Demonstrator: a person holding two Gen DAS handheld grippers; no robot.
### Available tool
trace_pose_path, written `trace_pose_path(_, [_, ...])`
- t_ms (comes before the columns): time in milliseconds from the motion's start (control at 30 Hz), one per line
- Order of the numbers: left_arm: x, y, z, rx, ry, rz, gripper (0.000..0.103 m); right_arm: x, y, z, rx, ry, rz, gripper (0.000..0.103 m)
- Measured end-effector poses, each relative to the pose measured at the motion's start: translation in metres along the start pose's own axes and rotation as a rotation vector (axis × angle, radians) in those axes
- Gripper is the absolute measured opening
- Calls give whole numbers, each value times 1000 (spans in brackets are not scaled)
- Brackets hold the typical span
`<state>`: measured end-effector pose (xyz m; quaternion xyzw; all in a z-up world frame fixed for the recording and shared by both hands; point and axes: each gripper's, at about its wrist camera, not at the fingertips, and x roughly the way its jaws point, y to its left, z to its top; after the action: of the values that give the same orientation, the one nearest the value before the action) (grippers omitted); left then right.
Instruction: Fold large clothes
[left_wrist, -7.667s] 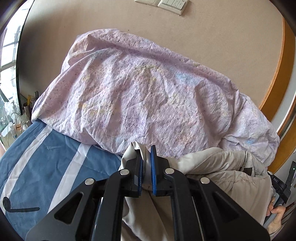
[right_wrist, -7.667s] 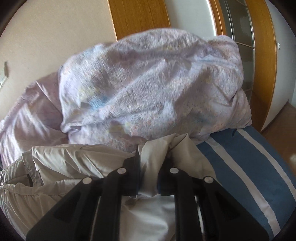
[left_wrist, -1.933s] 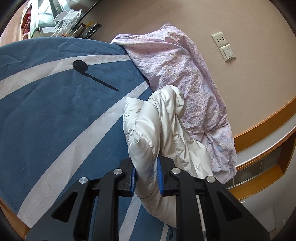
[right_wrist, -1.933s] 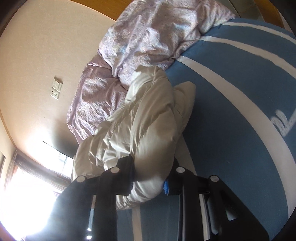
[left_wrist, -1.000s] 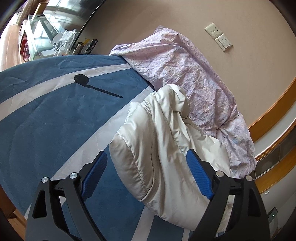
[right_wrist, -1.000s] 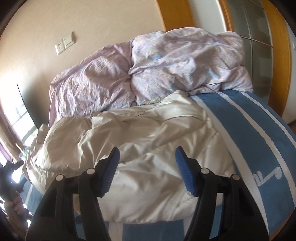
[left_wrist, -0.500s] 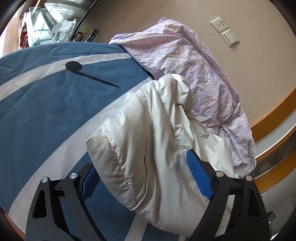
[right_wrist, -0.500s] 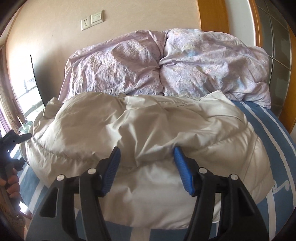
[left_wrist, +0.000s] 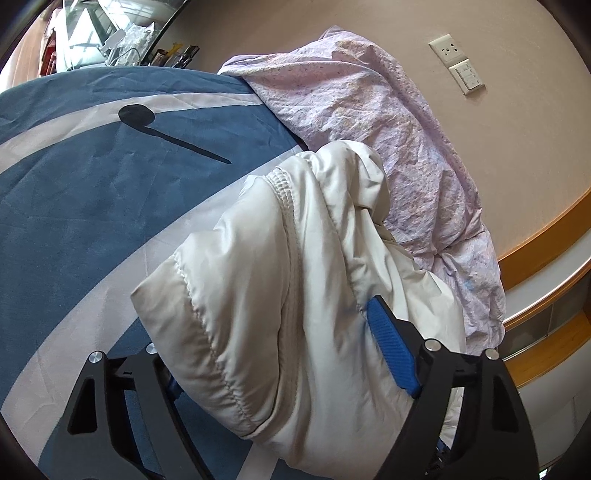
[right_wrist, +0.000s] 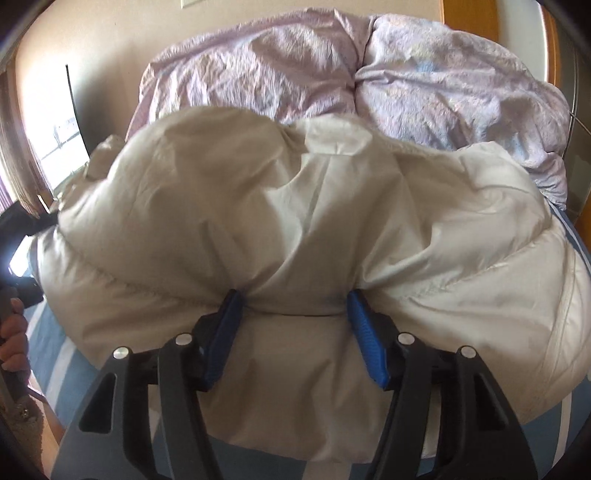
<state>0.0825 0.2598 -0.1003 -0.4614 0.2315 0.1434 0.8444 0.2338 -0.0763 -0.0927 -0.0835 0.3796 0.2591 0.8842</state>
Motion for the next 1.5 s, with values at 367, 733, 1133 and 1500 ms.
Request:
trace_pose_path(367, [-12, -7, 5, -13, -32, -117, 40, 12, -6, -3, 23, 22, 33, 61])
trace_pose_path(733, [-40, -87, 1, 141, -69, -351, 30, 15, -10, -3, 53, 15, 39, 61])
trace_pose_path(1133, [-42, -181, -40, 301, -19, -525, 30, 9, -26, -5, 109, -13, 92, 60])
trace_pose_path(1500, [-26, -202, -68, 280, 69, -635, 30, -24, -68, -14, 234, -107, 132, 60])
